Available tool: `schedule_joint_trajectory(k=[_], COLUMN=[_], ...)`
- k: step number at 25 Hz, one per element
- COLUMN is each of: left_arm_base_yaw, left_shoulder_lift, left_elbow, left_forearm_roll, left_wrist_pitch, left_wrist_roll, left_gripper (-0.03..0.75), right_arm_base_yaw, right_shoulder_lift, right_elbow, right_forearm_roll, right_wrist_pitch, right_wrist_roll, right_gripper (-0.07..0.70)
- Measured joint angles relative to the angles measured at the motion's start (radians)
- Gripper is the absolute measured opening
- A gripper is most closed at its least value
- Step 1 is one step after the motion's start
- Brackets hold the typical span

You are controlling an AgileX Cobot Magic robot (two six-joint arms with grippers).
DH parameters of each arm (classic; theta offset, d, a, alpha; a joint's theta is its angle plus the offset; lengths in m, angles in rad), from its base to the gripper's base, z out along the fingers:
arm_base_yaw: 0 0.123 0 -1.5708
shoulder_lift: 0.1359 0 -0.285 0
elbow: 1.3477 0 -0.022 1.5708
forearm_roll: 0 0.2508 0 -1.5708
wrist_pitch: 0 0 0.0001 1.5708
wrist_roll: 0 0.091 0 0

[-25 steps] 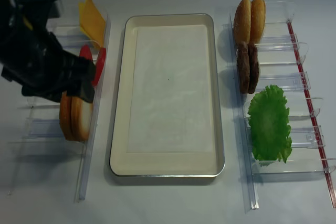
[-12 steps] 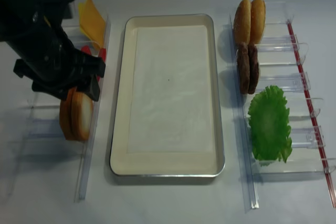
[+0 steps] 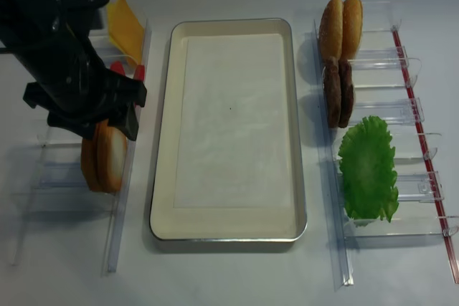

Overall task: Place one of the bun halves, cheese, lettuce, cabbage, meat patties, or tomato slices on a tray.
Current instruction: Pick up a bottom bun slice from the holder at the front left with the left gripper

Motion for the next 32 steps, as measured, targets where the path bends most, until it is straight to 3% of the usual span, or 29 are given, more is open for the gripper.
schedule_joint_trajectory(k=[15, 27, 32], left_arm_base_yaw=[0.000, 0.000, 0.000], left_shoulder_lift=[0.072, 0.090, 0.090], left_elbow=[0.000, -0.002, -0.002], left_forearm_roll=[0.000, 0.057, 0.071], left_wrist_pitch=[-0.003, -0.005, -0.005], left_wrist_roll=[0.003, -0.004, -0.007], left_gripper=[0.476, 0.192, 0.129], right_arm_base_yaw=[0.000, 0.000, 0.000], right_shoulder_lift=[0.000, 0.000, 0.000], right_elbow=[0.000, 0.000, 0.000], right_forearm_roll=[0.000, 0.000, 0.000], right_wrist_pitch=[0.002, 0.002, 0.002], right_wrist_roll=[0.000, 0.000, 0.000], right_gripper=[0.188, 0.188, 0.188])
